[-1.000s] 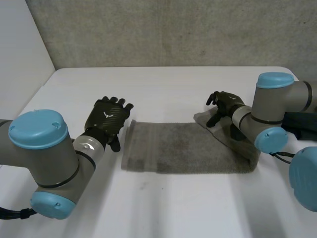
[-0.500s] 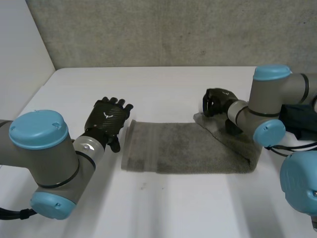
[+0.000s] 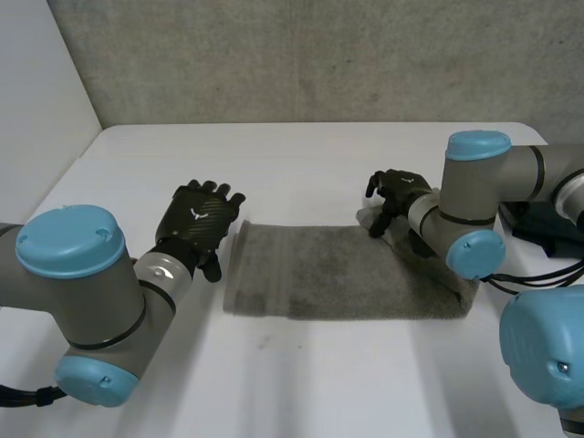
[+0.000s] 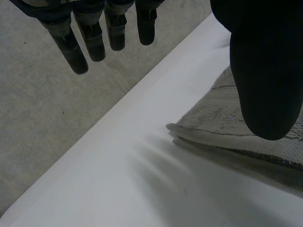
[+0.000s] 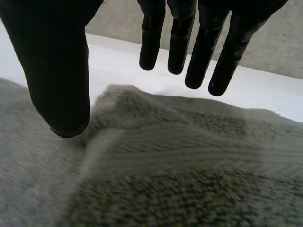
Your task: Fold the laundry.
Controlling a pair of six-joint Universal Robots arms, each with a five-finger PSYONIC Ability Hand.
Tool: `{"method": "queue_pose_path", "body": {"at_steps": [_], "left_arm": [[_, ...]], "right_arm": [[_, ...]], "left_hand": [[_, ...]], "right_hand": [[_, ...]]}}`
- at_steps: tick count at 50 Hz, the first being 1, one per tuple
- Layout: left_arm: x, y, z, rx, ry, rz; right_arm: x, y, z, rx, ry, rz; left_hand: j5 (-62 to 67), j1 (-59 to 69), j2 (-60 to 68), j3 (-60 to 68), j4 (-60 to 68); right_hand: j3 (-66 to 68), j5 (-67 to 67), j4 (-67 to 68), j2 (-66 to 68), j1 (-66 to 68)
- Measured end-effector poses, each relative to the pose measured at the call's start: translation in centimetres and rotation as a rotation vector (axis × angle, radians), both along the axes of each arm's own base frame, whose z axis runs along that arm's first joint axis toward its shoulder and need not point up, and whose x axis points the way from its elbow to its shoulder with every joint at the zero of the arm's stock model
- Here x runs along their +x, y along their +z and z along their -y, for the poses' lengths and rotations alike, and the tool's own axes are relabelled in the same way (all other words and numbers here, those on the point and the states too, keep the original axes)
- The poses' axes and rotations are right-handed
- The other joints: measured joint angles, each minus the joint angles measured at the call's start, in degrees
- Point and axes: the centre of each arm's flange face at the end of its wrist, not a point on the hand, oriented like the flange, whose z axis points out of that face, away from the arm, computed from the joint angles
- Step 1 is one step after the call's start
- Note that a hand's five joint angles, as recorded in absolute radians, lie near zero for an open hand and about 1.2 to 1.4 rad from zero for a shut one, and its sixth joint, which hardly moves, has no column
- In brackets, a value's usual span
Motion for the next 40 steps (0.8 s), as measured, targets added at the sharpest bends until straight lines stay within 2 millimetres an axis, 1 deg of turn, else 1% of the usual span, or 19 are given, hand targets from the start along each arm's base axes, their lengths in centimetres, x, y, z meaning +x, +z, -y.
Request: {"method": "queue_pose_path", "body": {"at_steps": [4, 5, 7, 8, 9, 11, 12, 13, 17, 21, 24, 27, 29, 31, 33, 34, 35, 36, 40], "left_arm": [[0.0, 0.0, 0.0, -0.003, 0.000, -0.001], [0.0, 0.0, 0.1, -0.003, 0.000, -0.001], [0.0, 0.0, 0.1, -0.004, 0.000, -0.001], [0.0, 0.0, 0.1, -0.004, 0.000, -0.001], [0.0, 0.0, 0.1, -0.004, 0.000, -0.001], [0.0, 0.0, 0.1, -0.004, 0.000, 0.000], [0.0, 0.0, 0.1, -0.004, 0.000, 0.000], [0.0, 0.0, 0.1, -0.004, 0.000, 0.001], [0.0, -0.1, 0.1, -0.004, 0.000, 0.001], [0.0, 0.0, 0.1, -0.005, 0.002, 0.001], [0.1, 0.1, 0.2, -0.008, 0.005, 0.000], [0.3, 0.3, 0.4, -0.013, 0.011, -0.003], [0.3, 0.3, 0.4, -0.014, 0.014, -0.003], [0.6, 0.5, 0.7, -0.019, 0.024, -0.006], [0.8, 0.8, 1.0, -0.025, 0.036, -0.010], [0.8, 0.8, 1.0, -0.025, 0.036, -0.010], [1.1, 1.0, 1.2, -0.030, 0.046, -0.013], [1.3, 1.1, 1.4, -0.033, 0.053, -0.015], [2.0, 1.7, 2.0, -0.045, 0.081, -0.024]], "right_arm": [[-0.1, -0.5, 0.4, -0.015, -0.012, -0.019], [-0.2, -0.7, 0.6, -0.018, -0.016, -0.024], [-0.2, -0.8, 0.7, -0.021, -0.019, -0.025], [-0.2, -0.8, 0.8, -0.022, -0.020, -0.025], [-0.3, -0.9, 0.8, -0.022, -0.020, -0.025], [-0.3, -0.9, 0.9, -0.025, -0.020, -0.023], [-0.3, -0.9, 1.0, -0.026, -0.020, -0.023], [-0.3, -0.8, 1.1, -0.029, -0.019, -0.020], [-0.2, -0.5, 1.1, -0.036, -0.016, -0.014], [0.2, 1.0, 1.0, -0.054, -0.007, 0.015], [0.9, 2.9, 0.5, -0.070, 0.008, 0.057], [2.2, 5.4, -0.9, -0.078, 0.058, 0.122], [2.7, 6.0, -1.5, -0.075, 0.080, 0.136], [4.5, 7.4, -3.9, -0.064, 0.163, 0.171], [5.8, 7.9, -5.8, -0.050, 0.222, 0.181], [5.8, 7.9, -5.8, -0.050, 0.222, 0.181], [6.2, 8.0, -6.5, -0.045, 0.242, 0.183], [7.3, 8.0, -8.4, -0.032, 0.296, 0.186], [9.1, 7.7, -11.7, -0.021, 0.379, 0.188]], "left_hand": [[0.00, 0.00, 0.00, 0.00, 0.00], [0.00, 0.00, 0.00, 0.00, 0.00], [0.00, 0.00, 0.00, 0.00, 0.00], [0.00, 0.00, 0.00, 0.00, 0.00], [0.00, 0.00, 0.00, 0.00, 0.00], [0.00, 0.00, 0.00, 0.00, 0.00], [0.00, 0.00, 0.00, 0.00, 0.00], [0.00, 0.00, 0.00, 0.00, 0.00], [0.00, 0.00, 0.00, 0.00, 0.00], [0.00, 0.00, 0.00, 0.00, 0.00], [0.00, 0.00, 0.00, 0.00, 0.00], [0.00, 0.00, 0.00, 0.00, 0.00], [0.00, 0.00, 0.00, 0.00, 0.00], [0.00, 0.00, 0.00, 0.00, 0.00], [0.00, 0.00, 0.00, 0.00, 0.00], [0.00, 0.00, 0.00, 0.00, 0.00], [0.00, 0.00, 0.00, 0.00, 0.00], [0.00, 0.00, 0.00, 0.00, 0.00], [0.00, 0.00, 0.00, 0.00, 0.00]], "right_hand": [[1.37, 1.86, 1.35, 1.24, 0.72], [8.46, 6.98, 8.16, 8.36, 6.21], [10.91, 9.53, 10.95, 10.87, 8.58], [20.50, 18.73, 20.57, 21.33, 17.25], [22.72, 21.01, 22.79, 22.82, 19.11], [32.94, 31.36, 33.06, 33.54, 27.32], [32.94, 31.36, 33.06, 33.54, 27.32], [37.06, 35.32, 37.31, 37.05, 29.29], [37.36, 35.58, 37.81, 37.08, 29.29], [37.36, 35.59, 37.82, 37.08, 29.29], [37.36, 35.59, 37.82, 37.08, 29.31], [37.36, 36.95, 37.82, 37.08, 30.52], [37.36, 37.02, 37.82, 37.08, 30.52], [37.36, 37.05, 37.82, 37.09, 30.52], [37.36, 37.05, 37.82, 37.08, 30.52], [37.36, 37.05, 37.82, 37.08, 30.52], [37.36, 37.05, 37.82, 37.08, 30.52], [37.36, 37.05, 37.82, 37.08, 30.52], [37.30, 36.99, 37.76, 37.03, 30.34]]}}
